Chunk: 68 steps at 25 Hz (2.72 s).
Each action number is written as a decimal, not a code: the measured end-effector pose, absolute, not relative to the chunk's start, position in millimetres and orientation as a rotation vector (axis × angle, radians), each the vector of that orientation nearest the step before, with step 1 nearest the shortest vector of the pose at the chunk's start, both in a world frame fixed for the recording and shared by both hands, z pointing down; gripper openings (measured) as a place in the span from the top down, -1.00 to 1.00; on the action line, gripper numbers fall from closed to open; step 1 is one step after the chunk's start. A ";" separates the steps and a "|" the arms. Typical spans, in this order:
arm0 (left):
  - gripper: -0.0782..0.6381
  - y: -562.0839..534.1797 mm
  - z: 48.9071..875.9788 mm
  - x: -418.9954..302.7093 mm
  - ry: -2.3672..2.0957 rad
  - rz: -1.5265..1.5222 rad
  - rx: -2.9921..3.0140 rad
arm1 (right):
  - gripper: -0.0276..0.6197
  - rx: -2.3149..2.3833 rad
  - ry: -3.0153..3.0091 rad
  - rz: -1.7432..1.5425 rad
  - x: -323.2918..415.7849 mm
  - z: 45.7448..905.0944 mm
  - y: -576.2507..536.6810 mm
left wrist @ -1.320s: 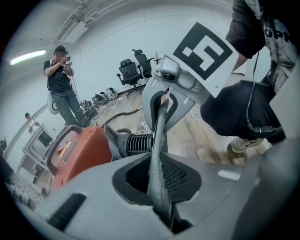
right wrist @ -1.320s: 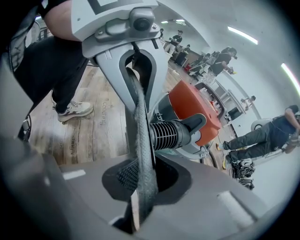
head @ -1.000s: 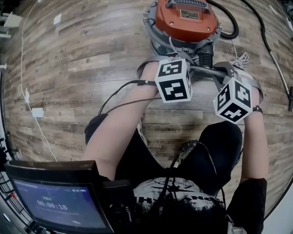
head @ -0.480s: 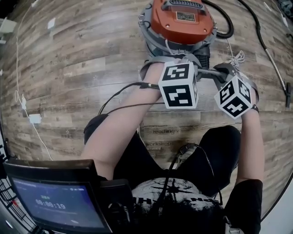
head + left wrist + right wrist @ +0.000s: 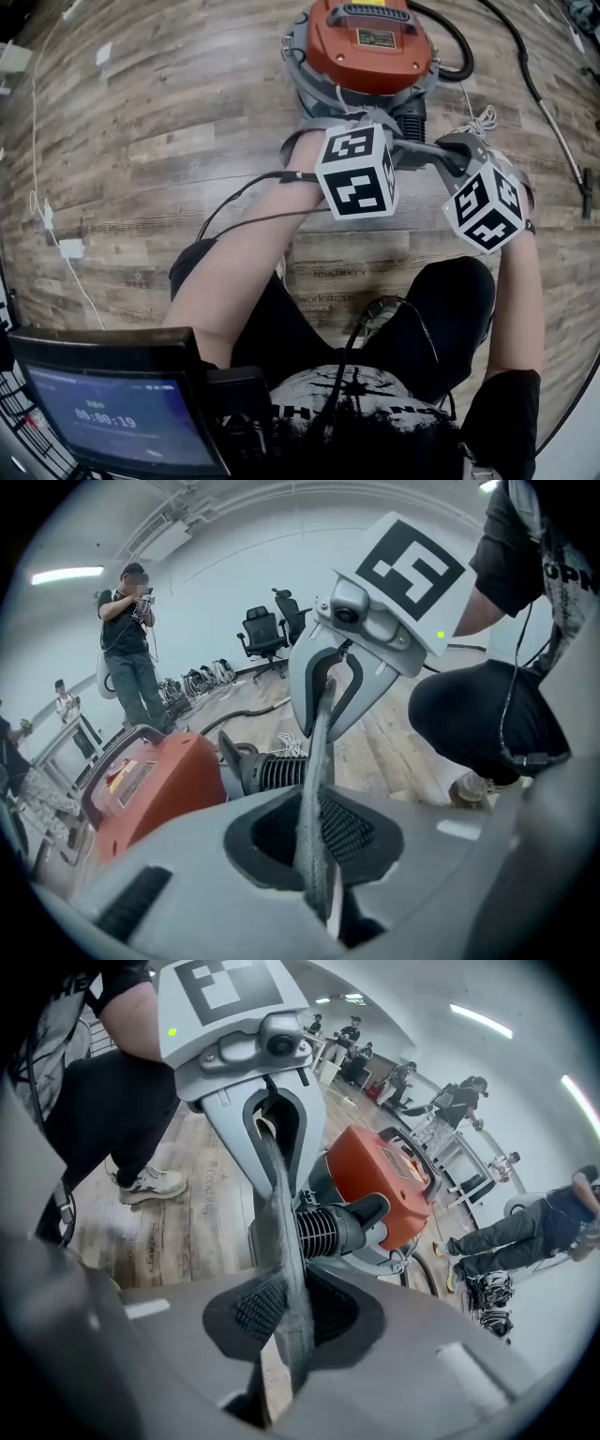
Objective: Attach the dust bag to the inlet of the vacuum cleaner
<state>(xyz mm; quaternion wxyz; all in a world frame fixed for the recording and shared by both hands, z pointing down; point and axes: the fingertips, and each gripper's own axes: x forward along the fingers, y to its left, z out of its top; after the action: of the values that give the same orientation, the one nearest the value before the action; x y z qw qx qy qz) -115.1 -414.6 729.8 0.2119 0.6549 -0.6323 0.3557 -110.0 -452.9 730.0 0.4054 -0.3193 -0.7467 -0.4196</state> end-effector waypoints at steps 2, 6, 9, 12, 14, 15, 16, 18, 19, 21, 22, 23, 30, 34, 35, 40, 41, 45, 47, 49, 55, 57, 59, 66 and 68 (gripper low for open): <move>0.67 -413.9 733.6 -117.6 -1.755 0.955 1.806 | 0.74 -0.805 -1.867 -1.102 -113.3 727.1 -451.0; 0.68 -403.0 753.0 -123.5 -1.718 0.946 1.750 | 0.77 -0.833 -1.819 -1.218 -115.8 720.8 -430.8; 0.70 -400.2 757.3 -122.2 -1.717 0.992 1.751 | 0.76 -0.852 -1.806 -1.234 -115.1 719.3 -426.5; 0.70 -408.2 743.0 -116.4 -1.727 0.971 1.789 | 0.75 -0.819 -1.840 -1.164 -114.8 721.1 -442.7; 0.70 -418.0 730.6 -110.2 -1.735 0.971 1.834 | 0.74 -0.777 -1.845 -1.145 -114.4 727.4 -456.7; 0.70 -422.2 724.8 -107.9 -1.743 0.980 1.854 | 0.74 -0.762 -1.844 -1.136 -114.0 731.7 -461.1; 0.70 -425.7 719.9 -105.7 -1.751 0.993 1.871 | 0.75 -0.753 -1.845 -1.124 -113.4 735.8 -463.7; 0.70 -431.2 713.6 -102.1 -1.761 1.032 1.891 | 0.75 -0.737 -1.854 -1.098 -112.5 740.8 -466.8; 0.70 -433.3 712.0 -101.3 -1.763 1.047 1.897 | 0.75 -0.727 -1.861 -1.093 -112.5 741.1 -468.1; 0.70 -433.8 712.0 -101.0 -1.764 1.034 1.904 | 0.75 -0.710 -1.867 -1.106 -111.7 738.9 -468.7; 0.70 -431.9 713.7 -101.4 -1.765 1.006 1.899 | 0.75 -0.709 -1.869 -1.119 -110.6 737.0 -467.6; 0.70 -429.4 715.6 -102.4 -1.766 0.971 1.890 | 0.75 -0.712 -1.872 -1.129 -109.8 734.1 -465.8; 0.69 -416.5 733.8 -114.4 -1.753 0.931 1.789 | 0.74 -0.739 -1.884 -1.197 -115.2 709.2 -443.7; 0.69 -415.4 739.7 -116.9 -1.743 0.952 1.763 | 0.73 -0.750 -1.883 -1.201 -116.8 708.0 -440.2; 0.69 -415.3 740.0 -117.0 -1.745 0.967 1.762 | 0.73 -0.750 -1.889 -1.193 -116.4 708.6 -440.2; 0.69 -423.8 729.4 -113.9 -1.800 1.016 1.802 | 0.73 -0.712 -1.944 -1.061 -115.2 724.6 -455.8; 0.69 -426.8 725.3 -113.0 -1.813 1.013 1.817 | 0.73 -0.695 -1.949 -1.042 -115.8 728.8 -459.7; 0.67 -435.2 710.7 -115.9 -1.861 0.989 1.844 | 0.71 -0.651 -1.965 -0.980 -121.6 741.3 -467.0; 0.67 -435.4 708.9 -117.2 -1.867 0.970 1.841 | 0.71 -0.648 -1.962 -0.982 -121.2 739.4 -466.8; 0.67 -432.7 713.3 -118.9 -1.851 0.941 1.824 | 0.71 -0.655 -1.954 -1.013 -121.0 733.9 -465.9; 0.68 -419.2 740.5 -125.2 -1.793 0.947 1.729 | 0.72 -0.696 -1.905 -1.190 -128.2 714.9 -444.4; 0.68 -417.8 750.6 -127.7 -1.770 0.963 1.701 | 0.72 -0.708 -1.893 -1.228 -130.5 716.5 -439.8; 0.68 -418.5 754.1 -128.4 -1.758 0.976 1.696 | 0.71 -0.717 -1.906 -1.201 -130.9 720.2 -440.9; 0.67 -433.8 726.3 -124.7 -1.841 0.938 1.785 | 0.73 -0.644 -1.996 -1.009 -126.5 741.7 -465.5; 0.66 -438.2 720.7 -124.2 -1.870 0.943 1.804 | 0.73 -0.630 -1.995 -0.983 -126.8 747.7 -469.3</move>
<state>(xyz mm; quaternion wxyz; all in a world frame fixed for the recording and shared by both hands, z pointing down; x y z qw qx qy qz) -124.2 -438.2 720.7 0.1874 0.6411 -0.6646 0.3350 -126.8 -469.3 747.7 0.4032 -0.2493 -0.7898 -0.3893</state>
